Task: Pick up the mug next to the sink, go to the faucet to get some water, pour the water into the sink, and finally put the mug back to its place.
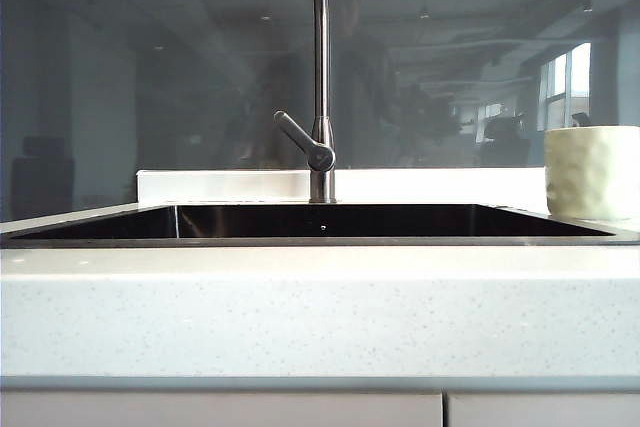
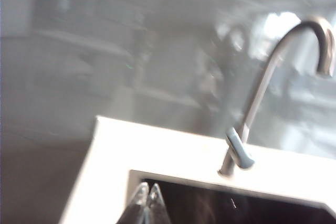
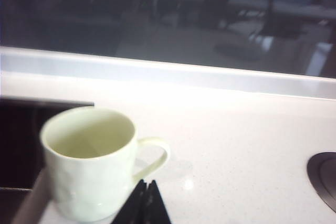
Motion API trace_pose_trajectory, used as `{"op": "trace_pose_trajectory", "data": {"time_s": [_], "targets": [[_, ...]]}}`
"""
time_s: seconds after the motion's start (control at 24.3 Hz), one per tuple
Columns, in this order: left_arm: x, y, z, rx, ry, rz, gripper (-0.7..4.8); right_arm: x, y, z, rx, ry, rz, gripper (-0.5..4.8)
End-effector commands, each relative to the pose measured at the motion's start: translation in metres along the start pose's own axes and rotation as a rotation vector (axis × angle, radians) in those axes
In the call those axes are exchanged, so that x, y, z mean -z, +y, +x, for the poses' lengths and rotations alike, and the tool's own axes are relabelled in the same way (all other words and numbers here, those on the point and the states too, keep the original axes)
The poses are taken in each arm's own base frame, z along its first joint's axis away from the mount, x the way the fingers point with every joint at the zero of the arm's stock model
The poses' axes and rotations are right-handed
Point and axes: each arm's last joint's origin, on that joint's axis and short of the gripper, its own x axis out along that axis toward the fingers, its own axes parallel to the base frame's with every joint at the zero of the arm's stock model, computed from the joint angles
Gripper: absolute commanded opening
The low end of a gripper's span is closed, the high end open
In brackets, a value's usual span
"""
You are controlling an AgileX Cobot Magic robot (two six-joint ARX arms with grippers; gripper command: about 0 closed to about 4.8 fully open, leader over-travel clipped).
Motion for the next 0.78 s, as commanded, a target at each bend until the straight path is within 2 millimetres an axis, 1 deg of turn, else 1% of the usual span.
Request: {"op": "trace_pose_trajectory", "data": {"time_s": [0.04, 0.08, 0.12, 0.25, 0.33, 0.37, 0.41, 0.54, 0.78], "targets": [[0.008, 0.002, 0.033, 0.157, 0.059, 0.007, -0.06, 0.009, -0.015, 0.03, -0.041, -0.03, -0.02, 0.91], [0.011, 0.003, 0.039, 0.182, 0.068, 0.005, -0.06, 0.014, -0.018, 0.035, -0.053, -0.017, -0.018, 1.06], [0.018, 0.006, 0.051, 0.206, 0.077, 0.005, -0.06, 0.024, -0.026, 0.047, -0.081, 0.001, -0.012, 1.44], [0.036, 0.014, 0.076, 0.239, 0.111, -0.009, -0.06, 0.044, -0.036, 0.074, -0.124, 0.046, 0.003, 2.81], [0.047, 0.019, 0.089, 0.234, 0.154, -0.022, -0.06, 0.052, -0.039, 0.093, -0.141, 0.062, 0.009, 2.84], [0.049, 0.02, 0.093, 0.241, 0.168, -0.025, -0.06, 0.055, -0.04, 0.099, -0.145, 0.067, 0.01, 2.84], [0.052, 0.022, 0.1, 0.245, 0.184, -0.031, -0.06, 0.058, -0.041, 0.11, -0.151, 0.073, 0.012, 2.84], [0.054, 0.024, 0.111, 0.244, 0.191, -0.032, -0.06, 0.063, -0.044, 0.132, -0.21, 0.08, 0.02, 2.84], [0.052, 0.024, 0.114, 0.243, 0.177, -0.028, -0.06, 0.07, -0.043, 0.149, -0.228, 0.092, 0.024, 2.83]]}}
